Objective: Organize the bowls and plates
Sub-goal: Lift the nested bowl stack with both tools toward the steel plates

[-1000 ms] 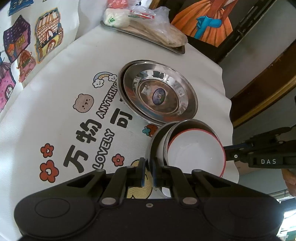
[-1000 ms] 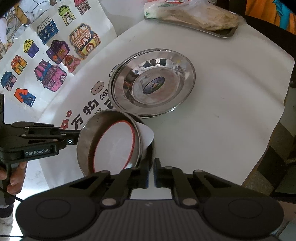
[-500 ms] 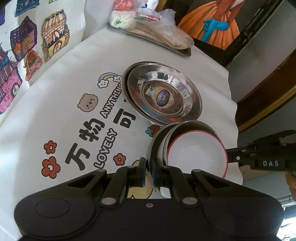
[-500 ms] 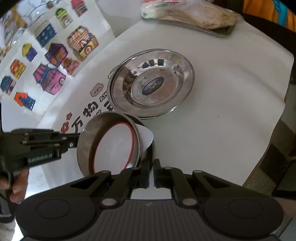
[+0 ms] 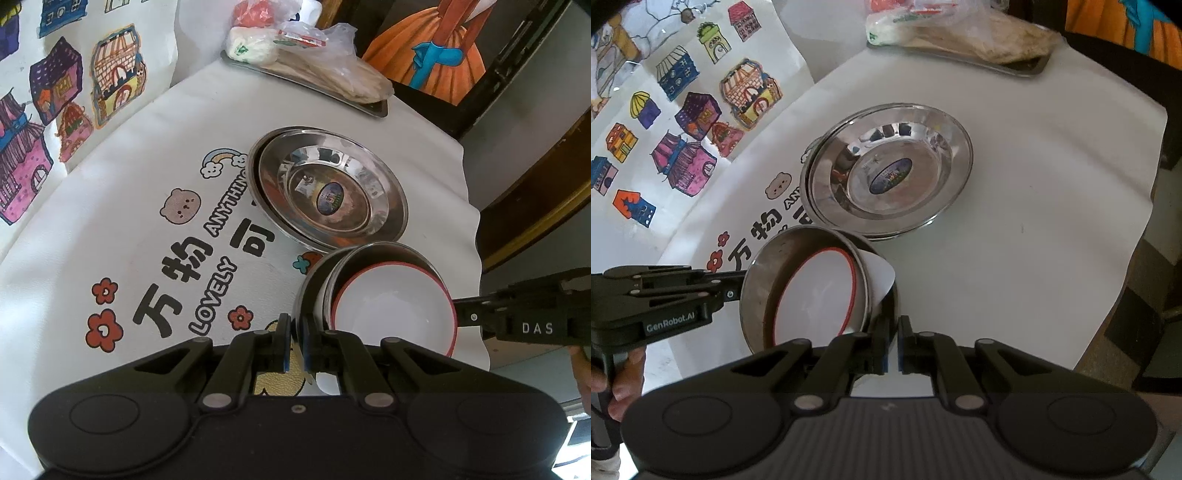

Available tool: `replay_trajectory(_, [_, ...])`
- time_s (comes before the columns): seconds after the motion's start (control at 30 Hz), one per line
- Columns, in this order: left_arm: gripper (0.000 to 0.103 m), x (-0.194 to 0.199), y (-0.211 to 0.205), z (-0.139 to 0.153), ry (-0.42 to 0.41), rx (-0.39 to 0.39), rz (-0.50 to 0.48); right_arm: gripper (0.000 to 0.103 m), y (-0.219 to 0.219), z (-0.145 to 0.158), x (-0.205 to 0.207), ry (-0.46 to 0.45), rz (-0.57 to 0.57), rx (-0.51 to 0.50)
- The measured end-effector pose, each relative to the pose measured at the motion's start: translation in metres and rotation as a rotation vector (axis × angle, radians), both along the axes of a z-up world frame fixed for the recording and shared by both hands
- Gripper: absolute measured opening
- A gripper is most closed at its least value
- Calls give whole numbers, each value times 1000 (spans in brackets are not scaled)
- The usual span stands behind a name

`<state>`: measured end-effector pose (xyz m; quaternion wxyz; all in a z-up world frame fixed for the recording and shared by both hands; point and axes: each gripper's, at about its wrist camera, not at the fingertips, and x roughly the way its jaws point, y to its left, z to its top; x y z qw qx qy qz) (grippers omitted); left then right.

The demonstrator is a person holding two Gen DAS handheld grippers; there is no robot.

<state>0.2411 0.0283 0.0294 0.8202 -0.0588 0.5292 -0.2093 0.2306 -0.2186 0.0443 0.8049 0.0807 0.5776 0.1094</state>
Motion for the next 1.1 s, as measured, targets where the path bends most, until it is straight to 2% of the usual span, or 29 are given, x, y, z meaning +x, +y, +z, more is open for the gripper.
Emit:
replay_trajectory(0.2, [3,-2,-1,0,-11,5,8,4,-10,-1,-3,-12,-13,55])
replay_trajectory(0.3, [3,-3,-1,0,-14,5,11,8,-9,-1,-3,-18,10,53])
replay_trajectory(0.37, [3,-2,-1,1,-15,10,7,9,-12,-3,-1,4,-39,83])
replay_trajectory(0.57, [3,-2,-2,1,-18,14,3,9,-8,-7,4,36,-65,66])
replay_trajectory(0.7, [3,-3,-2,1,-21,15,3,7,-3,-6,2,20,-46,49])
replay_trajectory(1.1, [2,-2,-2,1,-1,-3,38,6,-19,-9,-4,27,-93,136])
